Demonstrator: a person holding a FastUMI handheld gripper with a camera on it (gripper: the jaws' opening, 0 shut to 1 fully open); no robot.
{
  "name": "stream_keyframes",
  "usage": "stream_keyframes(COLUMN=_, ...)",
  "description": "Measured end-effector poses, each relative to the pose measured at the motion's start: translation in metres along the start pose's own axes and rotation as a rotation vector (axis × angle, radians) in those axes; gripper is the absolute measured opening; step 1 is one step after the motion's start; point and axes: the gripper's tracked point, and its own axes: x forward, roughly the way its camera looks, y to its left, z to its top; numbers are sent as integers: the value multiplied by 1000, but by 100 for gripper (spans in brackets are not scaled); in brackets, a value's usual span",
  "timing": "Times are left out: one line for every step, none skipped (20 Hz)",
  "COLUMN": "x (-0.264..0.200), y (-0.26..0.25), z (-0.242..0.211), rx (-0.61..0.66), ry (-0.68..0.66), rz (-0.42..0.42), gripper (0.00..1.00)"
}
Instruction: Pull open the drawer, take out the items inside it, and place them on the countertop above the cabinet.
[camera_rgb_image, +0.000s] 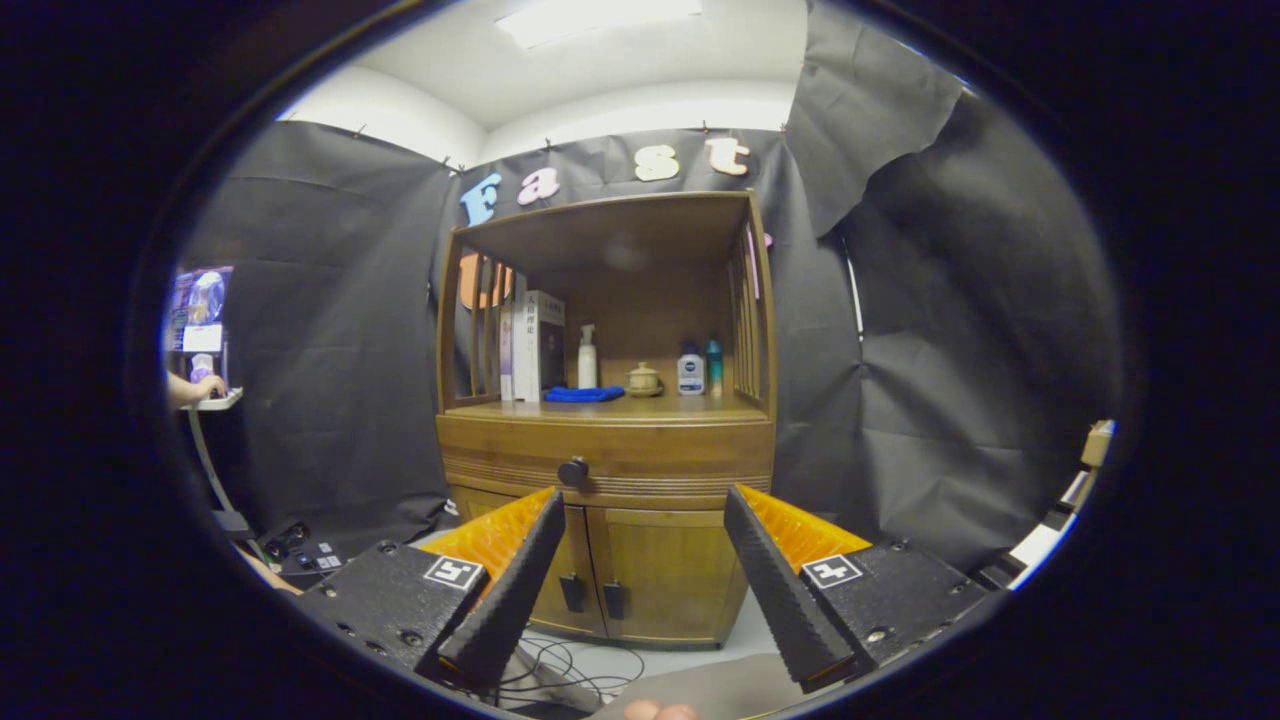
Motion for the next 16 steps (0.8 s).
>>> stream_keyframes(x=1, y=-1, z=-1, rx=-3, ry=0, rz=-3, gripper=100)
stream_keyframes(x=2, y=-1, z=0, rx=-4, ry=-5, rz=-5, gripper=100)
stream_keyframes(x=3, y=-2, z=0, rx=-2, ry=-7, rz=-6, gripper=100)
stream_keyframes(x=4, y=-1, z=-1, rx=-3, ry=-9, rz=-6, gripper=100)
stream_keyframes(x=8, y=-1, z=-4, rx=-7, ry=-4, rz=-8, gripper=100)
stream_keyframes(x=12, y=0, z=-4, rx=-14, ry=2, rz=-11, gripper=100)
stream_keyframes(x=17, y=2, z=-4, rx=-18, ry=7, rz=-13, gripper=100)
stream_keyframes(x=25, y=5, z=-2, rx=-23, ry=7, rz=-12, gripper=100)
stream_keyframes(x=33, y=9, z=0, rx=-26, ry=5, rz=-14, gripper=100)
stream_keyframes(x=44, y=15, z=2, rx=-25, ry=1, rz=-13, gripper=100)
stream_keyframes(x=56, y=23, z=2, rx=-22, ry=-1, rz=-10, gripper=100)
stream_keyframes(x=69, y=31, z=3, rx=-16, ry=-5, rz=-3, gripper=100)
stream_keyframes(x=82, y=40, z=3, rx=-13, ry=-11, rz=5, gripper=100)
stream_keyframes(x=96, y=48, z=0, rx=-14, ry=-9, rz=10, gripper=100)
stream_keyframes(x=111, y=57, z=-3, rx=-19, ry=-3, rz=19, gripper=100)
stream_keyframes(x=124, y=65, z=-6, rx=-21, ry=4, rz=27, gripper=100)
